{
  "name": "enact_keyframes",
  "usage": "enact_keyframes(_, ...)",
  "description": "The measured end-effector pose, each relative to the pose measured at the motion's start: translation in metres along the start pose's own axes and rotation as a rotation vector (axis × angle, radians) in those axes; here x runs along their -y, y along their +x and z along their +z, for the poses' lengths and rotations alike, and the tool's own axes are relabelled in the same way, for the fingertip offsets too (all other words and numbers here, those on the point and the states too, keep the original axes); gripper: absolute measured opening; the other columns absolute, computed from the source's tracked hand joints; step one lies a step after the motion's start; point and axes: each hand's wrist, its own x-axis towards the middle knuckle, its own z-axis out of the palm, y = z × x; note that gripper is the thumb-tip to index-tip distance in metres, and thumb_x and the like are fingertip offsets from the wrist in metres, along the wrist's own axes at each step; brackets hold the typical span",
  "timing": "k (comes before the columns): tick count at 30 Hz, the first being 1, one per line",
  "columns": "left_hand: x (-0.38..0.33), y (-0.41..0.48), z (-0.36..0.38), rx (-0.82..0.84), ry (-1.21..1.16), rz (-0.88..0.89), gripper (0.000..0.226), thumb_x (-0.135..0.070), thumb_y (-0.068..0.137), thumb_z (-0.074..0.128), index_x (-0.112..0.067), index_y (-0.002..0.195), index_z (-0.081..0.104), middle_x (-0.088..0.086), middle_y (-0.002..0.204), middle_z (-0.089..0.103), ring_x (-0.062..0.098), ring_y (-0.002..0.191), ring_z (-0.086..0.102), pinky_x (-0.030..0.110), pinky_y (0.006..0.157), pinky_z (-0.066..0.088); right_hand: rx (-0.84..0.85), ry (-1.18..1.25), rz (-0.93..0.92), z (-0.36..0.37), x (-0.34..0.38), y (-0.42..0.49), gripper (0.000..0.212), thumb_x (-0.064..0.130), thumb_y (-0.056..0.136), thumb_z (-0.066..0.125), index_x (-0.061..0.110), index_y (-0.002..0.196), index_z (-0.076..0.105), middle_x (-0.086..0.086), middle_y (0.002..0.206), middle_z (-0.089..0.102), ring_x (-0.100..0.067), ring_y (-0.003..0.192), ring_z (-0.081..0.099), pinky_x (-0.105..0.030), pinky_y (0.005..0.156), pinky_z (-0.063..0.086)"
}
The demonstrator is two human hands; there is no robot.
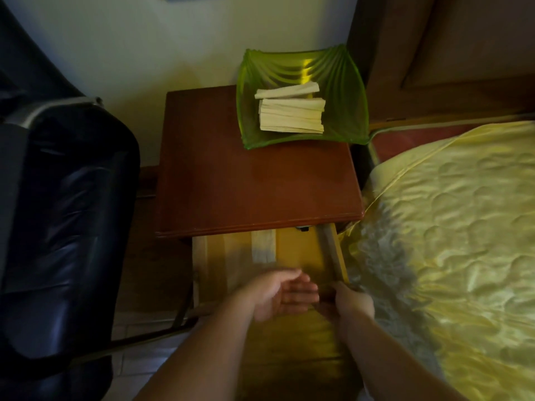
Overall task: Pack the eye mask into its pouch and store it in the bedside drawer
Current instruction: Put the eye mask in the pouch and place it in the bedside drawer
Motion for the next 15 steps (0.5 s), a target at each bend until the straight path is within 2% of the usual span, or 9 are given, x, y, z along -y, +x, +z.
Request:
enact_keyframes(2,0.005,-0.008,-0.007,0.195,0.134,-0.187,0.037,-0.027,0.104,0.045,-0.011,0.098,0.078,0.007,0.099,0.080,0.019,0.095,0.077,0.030,0.067,0.062,0.007,-0.004,-0.010,0.006,0.005,-0.003,0.012,0.013,0.092,0.067,0.001,0.090,0.069,-0.014,0.053,0.072,-0.028,0.040,0.069,-0.030,0.035,0.052)
enact_keyframes(3,0.008,-0.012,-0.010,0.241,0.209,-0.251,0.039,-0.028,0.105,0.040,-0.012,0.102,0.076,0.007,0.101,0.079,0.021,0.105,0.074,0.031,0.070,0.061,0.023,0.015,0.007,0.010,0.007,-0.005,0.011,0.013,0.092,0.067,0.002,0.091,0.068,-0.019,0.062,0.074,-0.031,0.045,0.071,-0.031,0.038,0.054)
enact_keyframes(4,0.012,-0.016,-0.014,0.228,0.262,-0.297,0.039,-0.028,0.105,0.037,-0.011,0.112,0.071,0.008,0.105,0.077,0.026,0.116,0.068,0.032,0.073,0.061,0.037,0.041,0.027,0.014,0.010,-0.006,0.009,0.012,0.093,0.067,0.004,0.091,0.067,-0.023,0.071,0.075,-0.035,0.051,0.073,-0.032,0.041,0.056)
enact_keyframes(6,0.019,-0.022,-0.023,0.072,0.215,-0.315,0.038,-0.028,0.106,0.038,-0.010,0.136,0.052,0.016,0.118,0.066,0.038,0.129,0.057,0.039,0.082,0.058,0.048,0.072,0.062,0.020,0.016,-0.007,0.010,0.011,0.093,0.068,0.005,0.089,0.063,-0.025,0.085,0.072,-0.038,0.060,0.074,-0.033,0.043,0.057)
enact_keyframes(8,0.027,-0.021,-0.041,-0.154,0.005,-0.220,0.039,-0.020,0.106,0.045,-0.007,0.143,0.042,0.021,0.132,0.051,0.047,0.128,0.054,0.052,0.097,0.052,0.071,0.084,0.096,0.024,0.025,-0.007,0.013,0.012,0.093,0.069,0.001,0.091,0.062,-0.025,0.092,0.070,-0.039,0.069,0.074,-0.034,0.042,0.057)
enact_keyframes(11,0.027,-0.020,-0.059,-0.385,-0.271,0.029,0.027,0.001,0.101,0.051,-0.007,0.127,0.051,0.020,0.144,0.047,0.045,0.127,0.051,0.061,0.099,0.049,0.118,0.116,0.121,0.028,0.034,-0.008,0.019,0.010,0.093,0.069,0.002,0.107,0.059,-0.024,0.096,0.067,-0.042,0.080,0.073,-0.036,0.043,0.058)
enact_keyframes(13,0.023,-0.017,-0.065,-0.491,-0.497,0.151,0.041,0.012,0.098,0.048,-0.006,0.135,0.050,0.022,0.136,0.052,0.041,0.122,0.054,0.063,0.100,0.047,0.133,0.131,0.126,0.031,0.039,-0.009,0.020,0.009,0.093,0.067,0.003,0.110,0.058,-0.024,0.098,0.066,-0.041,0.082,0.072,-0.037,0.043,0.059)
enact_keyframes(15,0.017,-0.016,-0.070,-0.581,-0.699,0.249,0.065,0.021,0.093,0.038,-0.015,0.147,0.043,0.022,0.139,0.052,0.041,0.124,0.056,0.063,0.100,0.048,0.166,0.184,0.131,0.035,0.043,-0.009,0.020,0.010,0.095,0.065,0.004,0.112,0.056,-0.025,0.101,0.065,-0.039,0.086,0.070,-0.042,0.048,0.060)
